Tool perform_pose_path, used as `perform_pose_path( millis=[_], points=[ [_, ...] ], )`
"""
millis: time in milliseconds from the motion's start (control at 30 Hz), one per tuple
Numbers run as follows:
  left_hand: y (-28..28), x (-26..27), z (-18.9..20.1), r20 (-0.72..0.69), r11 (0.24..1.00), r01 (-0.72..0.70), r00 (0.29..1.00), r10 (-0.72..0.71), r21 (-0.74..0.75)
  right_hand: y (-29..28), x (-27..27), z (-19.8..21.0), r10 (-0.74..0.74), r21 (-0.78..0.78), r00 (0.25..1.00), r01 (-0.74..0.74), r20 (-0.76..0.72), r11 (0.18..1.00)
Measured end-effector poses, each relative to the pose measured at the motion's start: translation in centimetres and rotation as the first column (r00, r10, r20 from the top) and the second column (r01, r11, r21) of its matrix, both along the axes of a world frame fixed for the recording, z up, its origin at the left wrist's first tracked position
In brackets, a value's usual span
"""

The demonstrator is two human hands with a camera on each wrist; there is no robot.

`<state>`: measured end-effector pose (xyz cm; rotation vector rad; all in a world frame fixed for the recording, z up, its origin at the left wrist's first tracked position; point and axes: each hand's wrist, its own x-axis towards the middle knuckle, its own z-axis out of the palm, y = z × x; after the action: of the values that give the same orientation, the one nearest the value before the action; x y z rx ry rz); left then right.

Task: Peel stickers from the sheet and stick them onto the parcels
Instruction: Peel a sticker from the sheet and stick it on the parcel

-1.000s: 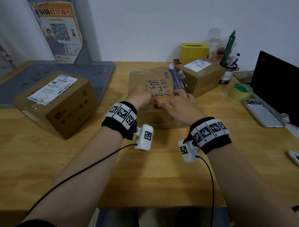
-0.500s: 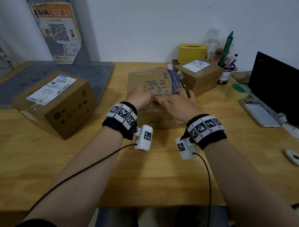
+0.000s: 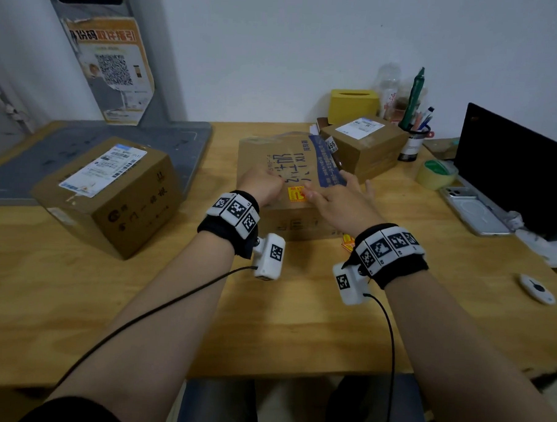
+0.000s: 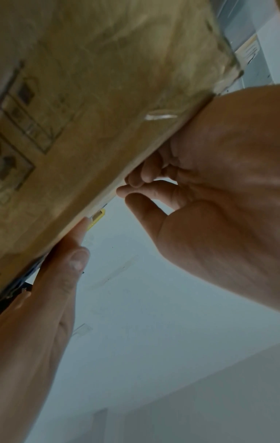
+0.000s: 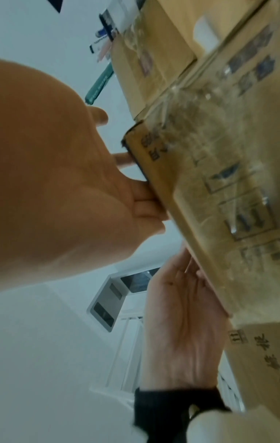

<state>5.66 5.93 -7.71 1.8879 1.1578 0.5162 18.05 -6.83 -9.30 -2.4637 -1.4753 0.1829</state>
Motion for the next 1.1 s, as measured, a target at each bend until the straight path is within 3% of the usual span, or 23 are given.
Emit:
perform_pose_path(
  millis=[100,200,367,467,533,667,867,1100],
  points=[
    [-0.7,-0.2,0.6,-0.025,1.0,0.023,0.999,-0.023,0.006,-0.3,-0.3,0.6,-0.027,0.01,1.0,0.027,-0.005,1.0],
    [-1.1,-0.6,1.2,-0.004,0.999,0.034,0.999,-0.034,-0.01,-0.9,0.0,1.2,-0.027,0.077,0.986,0.041,-0.166,0.996],
    [-0.5,-2.5,0.9,-0.077,0.986,-0.11,0.99,0.12,0.124,-1.6,0.5,1.8,-0.085,0.134,0.938,0.137,-0.335,0.982],
    [0.1,-3.8,0.5,-0.094,0.985,-0.169,0.981,0.171,0.025,-1.6,0.4,1.7,-0.155,0.11,0.874,0.23,-0.461,0.967],
    [-0.1,-4.4,0.5,-0.038,0.989,-0.143,0.989,0.141,-0.032,-1.3,0.3,1.3,-0.151,0.129,0.833,0.257,-0.533,0.958],
    [0.7,-5.3,0.0,0.092,0.982,-0.19,0.978,0.189,0.002,-0.1,0.5,0.5,-0.106,0.2,0.779,0.286,-0.618,0.937],
    [2.8,-5.9,0.0,0.355,0.953,-0.301,0.889,0.288,-0.021,2.9,0.6,2.0,0.045,0.426,0.713,0.366,-0.7,0.827],
    [5.9,-3.9,1.3,0.444,0.933,-0.349,0.824,0.351,-0.089,8.4,1.1,2.3,0.084,0.449,0.682,0.379,-0.727,0.809]
  ],
)
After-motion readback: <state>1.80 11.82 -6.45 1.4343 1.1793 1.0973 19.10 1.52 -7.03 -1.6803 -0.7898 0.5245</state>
